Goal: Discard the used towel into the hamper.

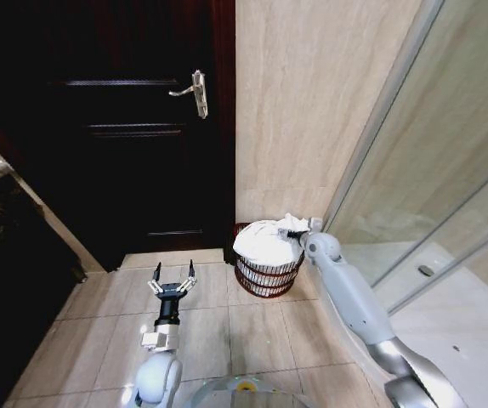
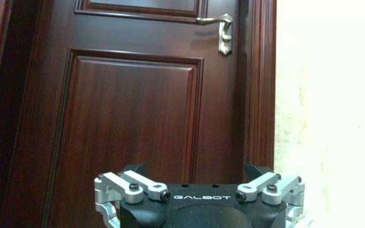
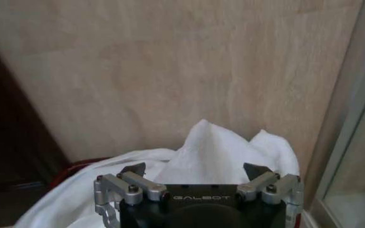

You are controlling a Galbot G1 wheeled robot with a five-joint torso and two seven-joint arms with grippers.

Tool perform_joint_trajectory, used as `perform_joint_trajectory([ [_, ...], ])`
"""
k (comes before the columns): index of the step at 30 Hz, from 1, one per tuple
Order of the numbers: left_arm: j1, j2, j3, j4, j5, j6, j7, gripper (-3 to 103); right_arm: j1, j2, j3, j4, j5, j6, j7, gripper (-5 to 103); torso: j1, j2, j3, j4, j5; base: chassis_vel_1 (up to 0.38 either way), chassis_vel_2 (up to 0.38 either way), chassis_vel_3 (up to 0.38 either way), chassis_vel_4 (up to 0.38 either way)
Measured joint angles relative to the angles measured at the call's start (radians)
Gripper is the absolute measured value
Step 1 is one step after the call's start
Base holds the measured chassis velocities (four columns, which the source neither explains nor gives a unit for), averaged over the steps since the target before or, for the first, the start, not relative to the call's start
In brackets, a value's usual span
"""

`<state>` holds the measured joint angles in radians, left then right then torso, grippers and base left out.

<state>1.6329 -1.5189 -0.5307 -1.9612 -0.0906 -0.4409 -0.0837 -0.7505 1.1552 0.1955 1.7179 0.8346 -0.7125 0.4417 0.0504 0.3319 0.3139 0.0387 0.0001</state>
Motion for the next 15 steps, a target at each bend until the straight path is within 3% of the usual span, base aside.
perform_joint_trajectory([
  [8, -0.005, 0.011, -0.002, 0.005, -0.012, -0.001, 0.001, 100, -0.195, -0.015, 0.008, 0.141, -0.138, 0.022, -0.031, 100, 0.000, 0.000, 0.000, -0.0003, 0.0001, 0.000, 0.000, 0.000, 0.000],
  [15, -0.016, 0.022, -0.009, 0.005, -0.029, 0.000, 0.002, 100, -0.258, 0.007, -0.006, 0.168, -0.166, 0.021, -0.011, 100, 0.000, 0.000, 0.000, -0.0001, -0.0003, 0.000, 0.000, 0.000, 0.000],
])
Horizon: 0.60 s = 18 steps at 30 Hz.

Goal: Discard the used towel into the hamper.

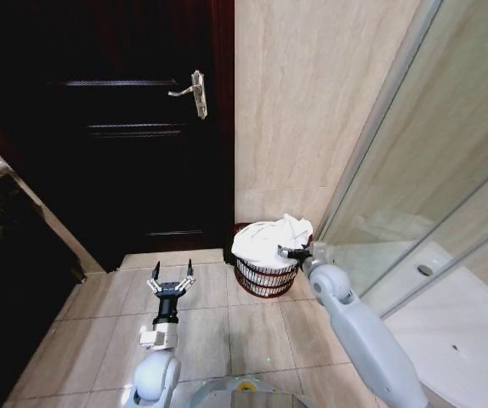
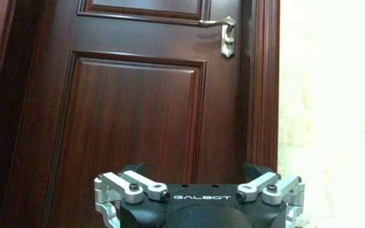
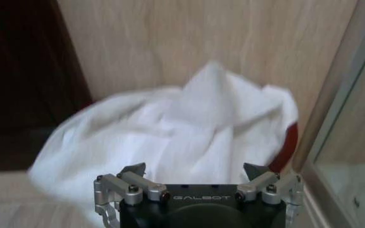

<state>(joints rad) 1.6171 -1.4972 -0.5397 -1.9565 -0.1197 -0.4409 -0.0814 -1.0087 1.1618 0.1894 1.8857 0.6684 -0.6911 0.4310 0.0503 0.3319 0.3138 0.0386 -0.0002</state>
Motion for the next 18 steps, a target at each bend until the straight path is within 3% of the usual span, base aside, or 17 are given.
perform_joint_trajectory([
  [9, -0.018, 0.002, 0.007, 0.008, -0.002, 0.007, 0.006, 100, -0.023, 0.025, 0.009, -0.058, -0.051, 0.056, -0.068, 103, 0.000, 0.000, 0.000, 0.0000, 0.0000, 0.000, 0.000, 0.000, 0.000],
  [13, -0.018, 0.002, 0.009, 0.008, -0.001, 0.007, 0.008, 100, -0.004, 0.027, 0.024, -0.115, -0.045, 0.097, -0.155, 86, 0.000, 0.000, 0.000, 0.0000, 0.0002, 0.000, 0.000, 0.000, 0.000],
  [15, -0.018, 0.003, 0.008, 0.008, -0.002, 0.007, 0.008, 100, 0.000, 0.027, 0.026, -0.127, -0.041, 0.101, -0.167, 86, 0.000, 0.000, 0.000, 0.0000, 0.0003, 0.000, 0.000, 0.000, 0.000],
  [17, -0.018, 0.004, 0.008, 0.008, -0.002, 0.007, 0.009, 100, 0.012, 0.028, 0.031, -0.164, -0.040, 0.119, -0.194, 98, 0.000, 0.000, 0.000, 0.0001, 0.0001, 0.000, 0.000, 0.000, 0.000],
  [18, -0.018, 0.004, 0.008, 0.008, -0.002, 0.007, 0.009, 100, 0.012, 0.028, 0.031, -0.164, -0.040, 0.119, -0.194, 98, 0.000, 0.000, 0.000, 0.0001, 0.0001, 0.000, 0.000, 0.000, 0.000],
])
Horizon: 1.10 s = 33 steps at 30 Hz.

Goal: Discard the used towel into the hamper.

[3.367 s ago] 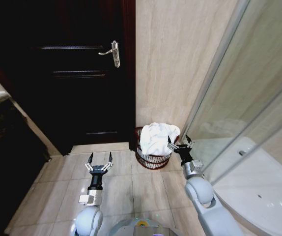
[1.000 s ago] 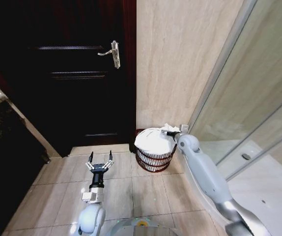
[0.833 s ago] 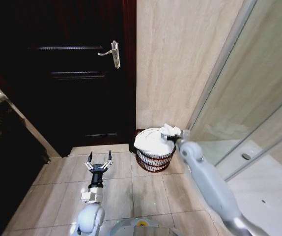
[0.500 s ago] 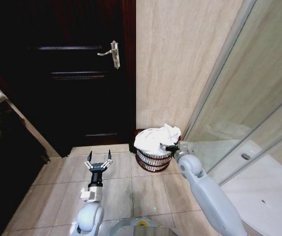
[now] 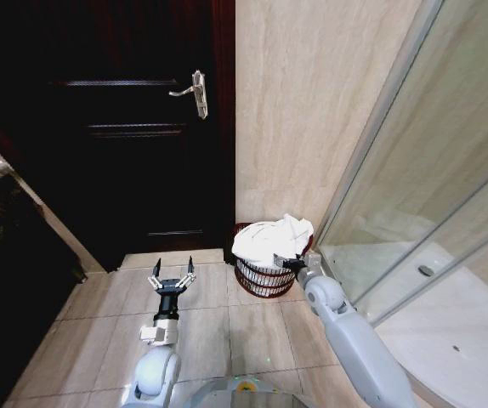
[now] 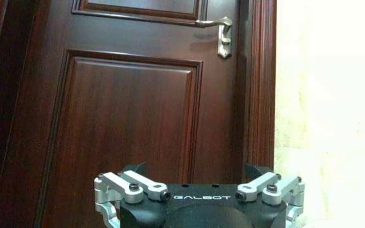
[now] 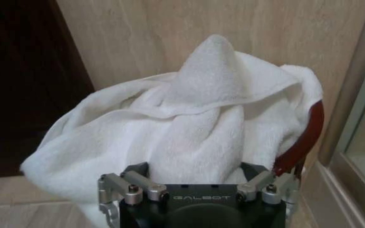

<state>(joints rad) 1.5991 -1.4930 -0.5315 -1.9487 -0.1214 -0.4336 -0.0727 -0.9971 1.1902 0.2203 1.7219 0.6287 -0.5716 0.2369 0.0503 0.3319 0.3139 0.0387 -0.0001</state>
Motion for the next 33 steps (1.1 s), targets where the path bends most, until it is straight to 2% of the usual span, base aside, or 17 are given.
perform_joint_trajectory([
  [11, 0.005, 0.003, 0.002, -0.010, 0.001, -0.001, 0.003, 100, 0.023, 0.005, 0.002, -0.052, -0.006, 0.020, -0.020, 103, 0.000, 0.000, 0.000, -0.0001, 0.0000, 0.000, 0.000, 0.000, 0.000],
  [16, 0.006, 0.003, 0.001, -0.013, 0.000, -0.003, 0.003, 100, 0.019, 0.005, 0.001, -0.048, -0.006, 0.025, -0.011, 89, 0.000, 0.000, 0.000, -0.0001, 0.0000, 0.000, 0.000, 0.000, 0.000],
  [17, 0.006, 0.003, 0.001, -0.013, 0.000, -0.003, 0.003, 100, 0.019, 0.005, 0.001, -0.048, -0.006, 0.025, -0.011, 89, 0.000, 0.000, 0.000, -0.0001, 0.0000, 0.000, 0.000, 0.000, 0.000],
  [20, 0.006, 0.000, 0.003, -0.013, 0.000, -0.006, 0.003, 100, 0.017, 0.001, 0.001, -0.041, -0.006, 0.025, -0.005, 78, 0.000, 0.000, 0.000, -0.0001, 0.0000, 0.000, 0.000, 0.000, 0.000],
  [25, 0.007, 0.000, 0.003, -0.012, 0.000, -0.009, 0.003, 100, 0.017, 0.000, 0.001, -0.038, -0.006, 0.025, 0.000, 70, 0.000, 0.000, 0.000, -0.0001, 0.0001, 0.000, 0.000, 0.000, 0.000],
  [29, 0.009, 0.001, -0.002, -0.012, -0.003, -0.015, 0.003, 100, 0.016, 0.000, 0.000, -0.036, -0.007, 0.025, 0.003, 54, 0.000, 0.000, 0.000, -0.0001, 0.0002, 0.000, 0.000, 0.000, 0.000],
  [33, 0.013, 0.002, -0.005, -0.012, -0.005, -0.018, 0.003, 100, 0.015, 0.001, -0.002, -0.016, -0.009, 0.042, 0.021, 46, 0.000, 0.000, 0.000, -0.0001, 0.0005, 0.000, 0.000, 0.000, 0.000],
])
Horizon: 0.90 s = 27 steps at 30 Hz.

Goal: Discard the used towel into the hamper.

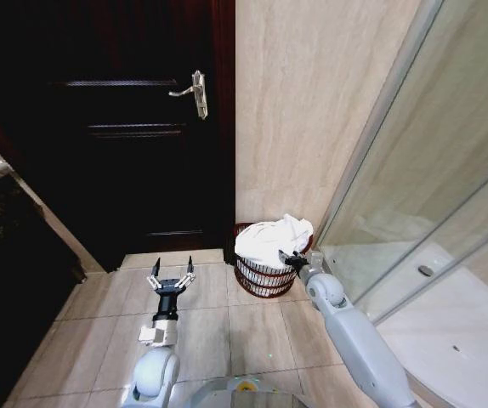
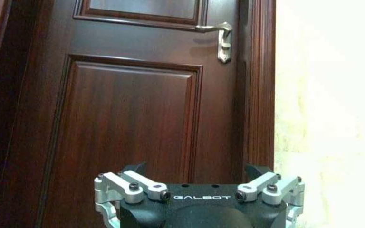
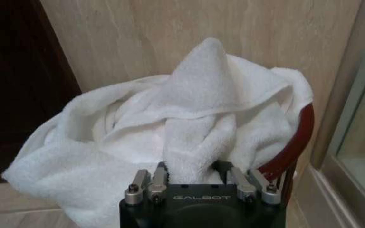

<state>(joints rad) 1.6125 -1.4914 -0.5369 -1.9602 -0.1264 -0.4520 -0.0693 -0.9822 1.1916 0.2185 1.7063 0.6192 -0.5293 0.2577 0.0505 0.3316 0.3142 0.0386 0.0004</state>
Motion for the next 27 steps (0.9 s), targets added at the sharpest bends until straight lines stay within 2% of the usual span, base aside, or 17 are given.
perform_joint_trajectory([
  [2, 0.002, 0.000, -0.001, 0.000, 0.000, -0.001, 0.000, 100, 0.002, 0.000, 0.000, 0.013, -0.004, 0.010, 0.008, 42, 0.000, 0.000, 0.000, 0.0000, 0.0000, 0.000, 0.000, 0.000, 0.000],
  [5, 0.006, 0.001, -0.003, 0.005, -0.001, -0.005, 0.000, 100, 0.021, -0.008, 0.002, 0.063, -0.021, 0.062, 0.020, 30, 0.000, 0.000, 0.000, 0.0001, -0.0001, 0.000, 0.000, 0.000, 0.000],
  [7, 0.008, 0.001, -0.004, 0.006, -0.001, -0.007, 0.000, 100, 0.028, -0.013, 0.002, 0.078, -0.025, 0.074, 0.022, 30, 0.000, 0.000, 0.000, 0.0001, -0.0002, 0.000, 0.000, 0.000, 0.000],
  [9, 0.009, 0.002, -0.005, 0.008, -0.002, -0.008, 0.001, 100, 0.045, -0.025, 0.003, 0.109, -0.033, 0.100, 0.022, 22, 0.000, 0.000, 0.000, 0.0001, -0.0004, 0.000, 0.000, 0.000, 0.000],
  [14, 0.009, 0.003, -0.007, 0.018, -0.003, -0.013, 0.003, 100, 0.116, -0.047, -0.009, 0.107, -0.044, 0.118, 0.017, 9, 0.000, 0.000, 0.000, 0.0000, -0.0006, 0.000, 0.000, 0.000, 0.000],
  [27, 0.005, 0.004, -0.017, 0.035, -0.017, -0.024, 0.007, 100, 0.354, -0.012, -0.138, -0.157, 0.040, 0.048, -0.008, 8, 0.000, 0.000, 0.000, 0.0001, -0.0005, 0.000, 0.000, 0.000, 0.000],
])
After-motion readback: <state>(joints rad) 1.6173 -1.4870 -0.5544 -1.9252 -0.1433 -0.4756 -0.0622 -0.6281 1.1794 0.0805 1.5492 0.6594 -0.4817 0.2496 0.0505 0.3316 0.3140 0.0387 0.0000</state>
